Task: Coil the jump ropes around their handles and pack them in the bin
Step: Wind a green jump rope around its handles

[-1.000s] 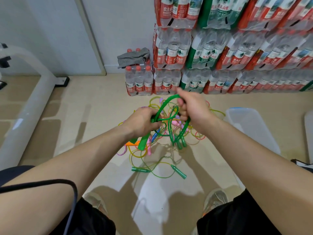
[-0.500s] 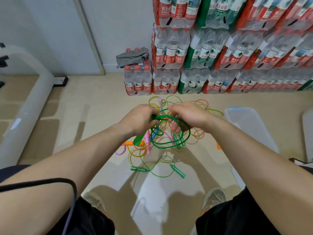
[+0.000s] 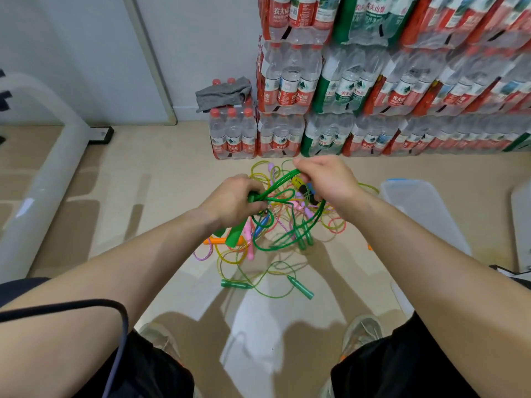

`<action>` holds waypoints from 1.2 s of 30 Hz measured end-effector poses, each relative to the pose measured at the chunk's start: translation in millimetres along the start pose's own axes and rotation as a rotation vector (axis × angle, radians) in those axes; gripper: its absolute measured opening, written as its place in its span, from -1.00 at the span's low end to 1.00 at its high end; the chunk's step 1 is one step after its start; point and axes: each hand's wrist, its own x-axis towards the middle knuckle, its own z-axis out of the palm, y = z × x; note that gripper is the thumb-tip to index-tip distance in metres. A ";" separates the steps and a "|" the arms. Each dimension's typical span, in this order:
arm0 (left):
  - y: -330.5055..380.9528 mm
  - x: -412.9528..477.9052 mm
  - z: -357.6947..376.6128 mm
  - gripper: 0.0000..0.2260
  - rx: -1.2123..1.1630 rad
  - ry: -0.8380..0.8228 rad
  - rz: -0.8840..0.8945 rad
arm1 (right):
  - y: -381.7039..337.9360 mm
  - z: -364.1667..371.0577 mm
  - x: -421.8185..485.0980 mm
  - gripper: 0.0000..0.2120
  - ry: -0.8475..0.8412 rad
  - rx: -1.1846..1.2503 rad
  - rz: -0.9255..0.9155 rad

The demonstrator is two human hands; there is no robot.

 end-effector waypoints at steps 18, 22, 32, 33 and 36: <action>13.1 -0.9 1.2 -0.84 0.097 -0.011 0.051 | 11.3 18.9 -11.6 -0.52 -0.536 -0.231 0.273; 18.6 -3.6 6.5 -0.89 0.047 0.008 0.060 | 10.7 30.8 -15.1 -0.58 -0.376 -0.332 0.032; 3.0 2.4 2.0 -0.70 0.009 0.061 -0.065 | 11.4 18.2 -4.7 -0.69 -0.070 0.073 0.033; 3.3 2.4 2.1 -0.69 0.013 0.054 -0.060 | 11.8 17.2 -4.9 -0.68 -0.067 0.099 0.045; 3.0 1.3 2.0 -0.72 0.043 0.027 -0.027 | 10.9 12.9 -5.6 -0.62 -0.040 0.173 0.084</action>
